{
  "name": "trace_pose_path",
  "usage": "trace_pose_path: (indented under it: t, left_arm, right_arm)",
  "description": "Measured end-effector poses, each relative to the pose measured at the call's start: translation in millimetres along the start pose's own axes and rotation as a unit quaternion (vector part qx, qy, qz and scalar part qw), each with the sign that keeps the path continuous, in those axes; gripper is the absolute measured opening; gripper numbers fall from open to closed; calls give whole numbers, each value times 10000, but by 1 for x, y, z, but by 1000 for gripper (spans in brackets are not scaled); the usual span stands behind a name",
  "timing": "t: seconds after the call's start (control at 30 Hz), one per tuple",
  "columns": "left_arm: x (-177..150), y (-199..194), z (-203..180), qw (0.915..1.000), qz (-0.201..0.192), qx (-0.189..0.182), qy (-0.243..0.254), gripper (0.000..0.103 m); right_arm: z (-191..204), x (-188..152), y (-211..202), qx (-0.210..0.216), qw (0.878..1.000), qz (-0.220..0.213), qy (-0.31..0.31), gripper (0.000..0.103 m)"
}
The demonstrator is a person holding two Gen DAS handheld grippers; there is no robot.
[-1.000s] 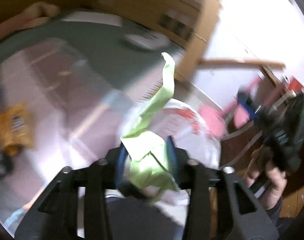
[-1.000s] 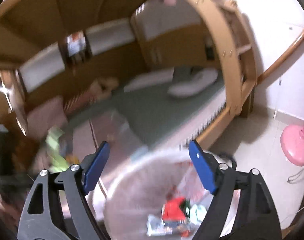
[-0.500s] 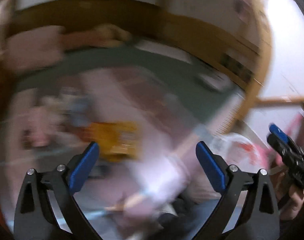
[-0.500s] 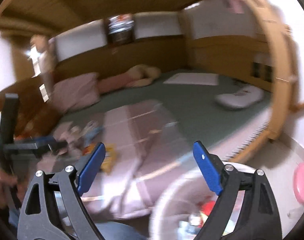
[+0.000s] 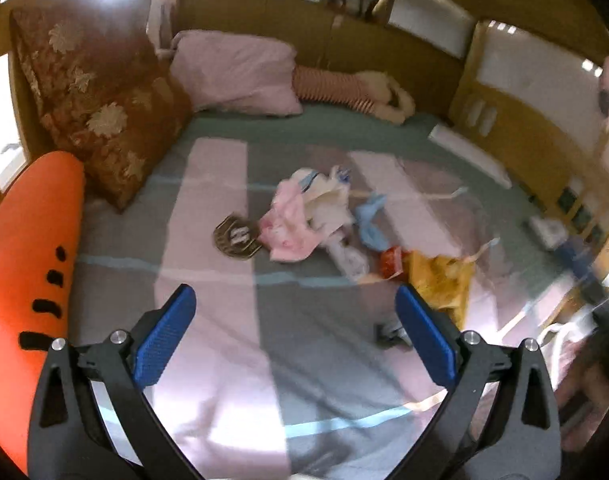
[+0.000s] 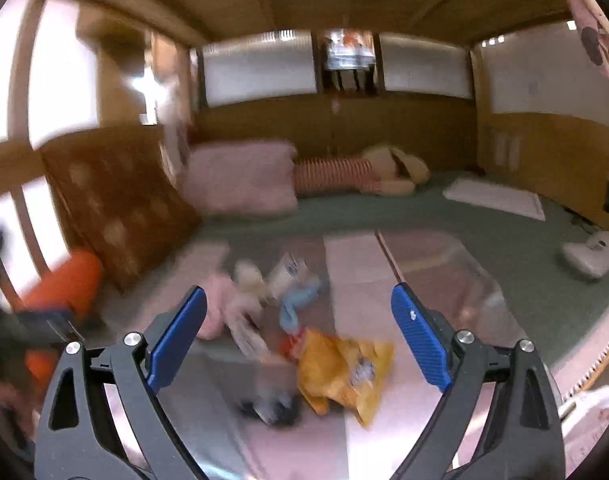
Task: Collect trash
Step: 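Move both tools back over the trash on the bed, then grasp the clear plastic bag with the left tool while the right tool grasps the yellow chip bag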
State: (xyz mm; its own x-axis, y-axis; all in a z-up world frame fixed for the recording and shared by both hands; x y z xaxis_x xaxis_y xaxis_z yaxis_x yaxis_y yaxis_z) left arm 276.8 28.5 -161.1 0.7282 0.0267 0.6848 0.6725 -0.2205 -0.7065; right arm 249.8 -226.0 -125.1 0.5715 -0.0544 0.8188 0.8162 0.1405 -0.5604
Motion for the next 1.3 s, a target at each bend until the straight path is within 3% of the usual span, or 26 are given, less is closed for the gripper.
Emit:
trace_pose_path:
  t: [0.07,0.23,0.97,1.13,1.3]
  left_arm:
    - [0,-5,-6,9999,-82,-6,93,99]
    - [-7,0,-23,9996,52,-53,277,99]
    - [-24,19,-36,9985,359,-132,388,99]
    - [-39,44,-61,9958,679,-344,513,99]
    - [-64,95,-111,9852,1220,-592,1053,99]
  right_arm:
    - [-6,3,-4,226,9993,-78,303,92]
    - [-19,8,-7,129,9988,-130,454,92]
    - [-23,6,5,148,9983,3,562,92]
    - [-35,4,19,60,9975,268,647,92]
    - [-68,4,31,-17,9917,400,1219,92]
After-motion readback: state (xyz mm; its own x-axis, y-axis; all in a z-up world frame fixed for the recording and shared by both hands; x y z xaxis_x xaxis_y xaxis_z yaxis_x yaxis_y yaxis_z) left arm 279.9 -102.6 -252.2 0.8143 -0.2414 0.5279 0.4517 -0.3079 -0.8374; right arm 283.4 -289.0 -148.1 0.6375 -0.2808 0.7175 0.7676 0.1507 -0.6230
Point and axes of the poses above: each gripper's, at about its wrist camera, not at the fingertips, and y roughly the way its jaws point, z to its left, x to its top, the point moved 10 cm from there along y, roughly the way its jaws point, and after that the axes turned 5 degrees about z, right-handed, at the moved point
